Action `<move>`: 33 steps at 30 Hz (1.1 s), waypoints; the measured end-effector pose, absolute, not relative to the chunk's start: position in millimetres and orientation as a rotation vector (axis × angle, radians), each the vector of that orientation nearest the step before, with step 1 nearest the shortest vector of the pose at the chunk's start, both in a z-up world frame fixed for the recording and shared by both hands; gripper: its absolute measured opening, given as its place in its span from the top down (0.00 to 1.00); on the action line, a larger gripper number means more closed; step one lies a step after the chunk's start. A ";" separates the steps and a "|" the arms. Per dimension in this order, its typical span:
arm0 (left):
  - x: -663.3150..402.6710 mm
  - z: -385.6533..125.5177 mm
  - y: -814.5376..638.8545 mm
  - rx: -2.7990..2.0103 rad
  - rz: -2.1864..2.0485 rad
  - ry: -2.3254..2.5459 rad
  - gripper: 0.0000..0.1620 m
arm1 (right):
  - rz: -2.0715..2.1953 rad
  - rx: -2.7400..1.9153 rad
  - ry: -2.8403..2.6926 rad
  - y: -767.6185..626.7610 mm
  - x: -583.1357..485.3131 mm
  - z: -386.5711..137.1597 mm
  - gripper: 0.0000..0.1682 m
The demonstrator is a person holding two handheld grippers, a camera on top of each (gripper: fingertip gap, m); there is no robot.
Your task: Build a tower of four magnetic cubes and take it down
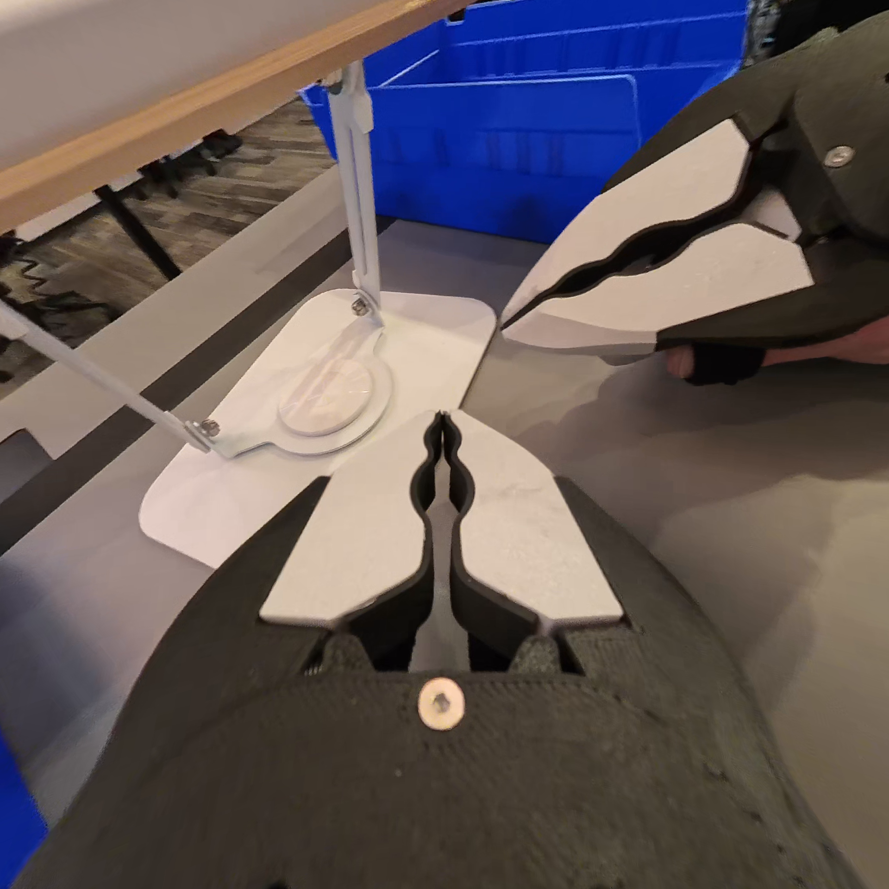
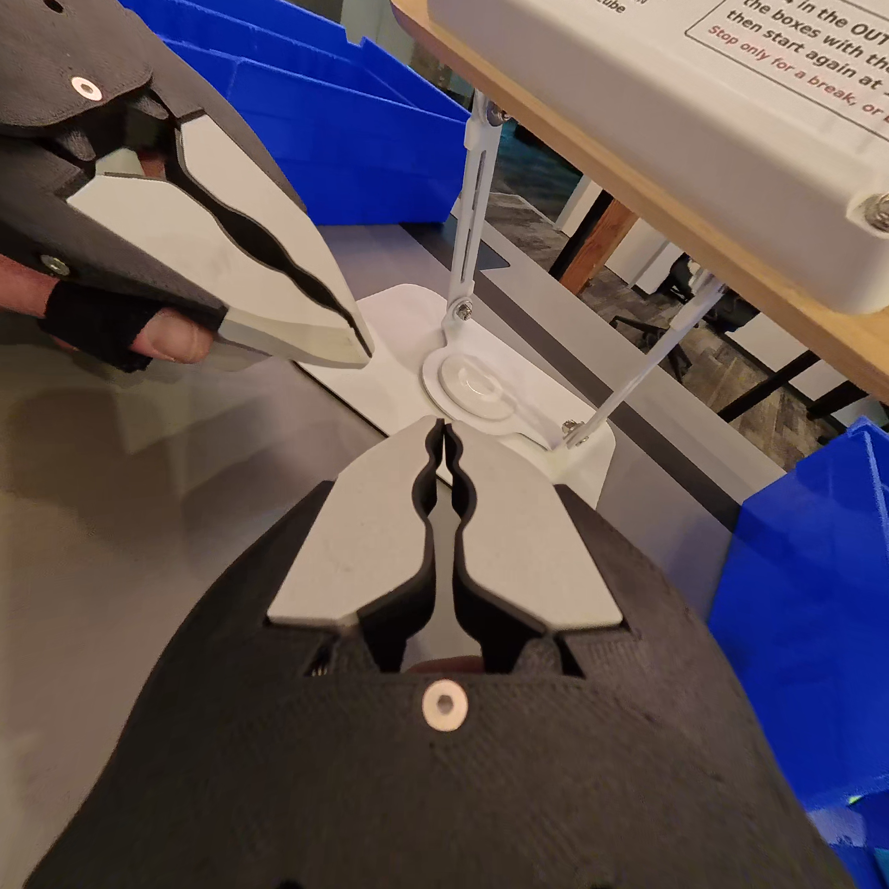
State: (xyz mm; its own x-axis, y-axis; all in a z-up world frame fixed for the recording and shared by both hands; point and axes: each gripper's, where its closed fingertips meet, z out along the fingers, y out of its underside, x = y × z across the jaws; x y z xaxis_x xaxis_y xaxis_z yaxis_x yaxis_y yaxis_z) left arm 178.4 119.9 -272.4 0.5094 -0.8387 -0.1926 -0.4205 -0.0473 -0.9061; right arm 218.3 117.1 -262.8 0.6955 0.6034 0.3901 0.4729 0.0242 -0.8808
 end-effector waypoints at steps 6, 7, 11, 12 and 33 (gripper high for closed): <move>165.0 -273.7 139.8 -1.717 -0.336 0.978 1.00 | 0.082 -1.612 -0.891 120.2 220.3 -263.7 1.00; 161.9 -273.2 143.2 -1.719 -0.304 0.958 1.00 | 0.073 -1.614 -0.888 121.2 221.1 -264.0 1.00; 155.1 -271.7 149.2 -1.728 -0.264 0.909 1.00 | 0.048 -1.614 -0.891 122.7 221.6 -265.0 1.00; 153.5 -271.4 150.1 -1.728 -0.254 0.903 1.00 | 0.044 -1.613 -0.891 122.8 221.6 -265.0 1.00; 147.8 -277.3 156.1 -1.737 -0.130 0.921 1.00 | 0.015 -1.606 -0.908 122.8 219.8 -266.5 1.00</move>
